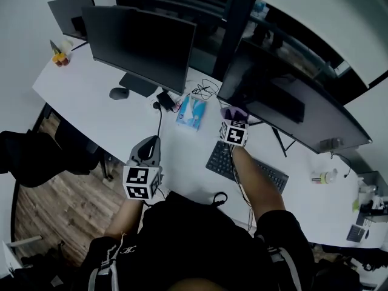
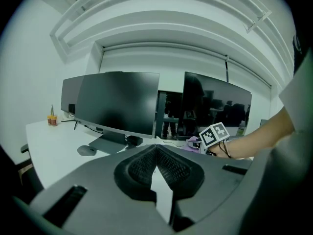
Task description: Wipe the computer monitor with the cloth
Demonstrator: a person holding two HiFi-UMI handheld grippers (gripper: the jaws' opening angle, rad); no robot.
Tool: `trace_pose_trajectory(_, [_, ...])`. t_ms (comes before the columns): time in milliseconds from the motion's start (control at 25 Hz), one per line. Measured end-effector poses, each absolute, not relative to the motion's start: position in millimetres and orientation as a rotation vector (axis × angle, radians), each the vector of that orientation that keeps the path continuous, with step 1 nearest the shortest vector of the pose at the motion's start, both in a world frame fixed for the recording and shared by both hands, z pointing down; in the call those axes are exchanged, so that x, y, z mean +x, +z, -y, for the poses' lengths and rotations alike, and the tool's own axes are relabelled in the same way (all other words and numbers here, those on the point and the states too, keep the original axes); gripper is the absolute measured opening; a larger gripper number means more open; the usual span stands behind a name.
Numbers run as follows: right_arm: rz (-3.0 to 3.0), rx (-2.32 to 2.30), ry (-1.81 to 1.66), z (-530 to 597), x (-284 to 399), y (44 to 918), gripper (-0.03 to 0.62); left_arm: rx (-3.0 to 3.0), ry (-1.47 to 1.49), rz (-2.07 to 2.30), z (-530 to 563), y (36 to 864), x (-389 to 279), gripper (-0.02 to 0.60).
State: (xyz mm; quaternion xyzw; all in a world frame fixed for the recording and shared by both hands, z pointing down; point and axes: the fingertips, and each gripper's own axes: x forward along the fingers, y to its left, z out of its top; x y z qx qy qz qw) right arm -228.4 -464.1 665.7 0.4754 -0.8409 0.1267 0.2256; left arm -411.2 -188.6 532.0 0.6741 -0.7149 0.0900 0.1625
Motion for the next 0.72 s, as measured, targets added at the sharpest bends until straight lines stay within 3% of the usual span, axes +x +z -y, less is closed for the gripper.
trace_pose_trajectory(720, [2.388, 1.248, 0.376, 462, -334, 663, 0.101, 1.935, 0.26, 1.966, 210, 555, -479, 0.014])
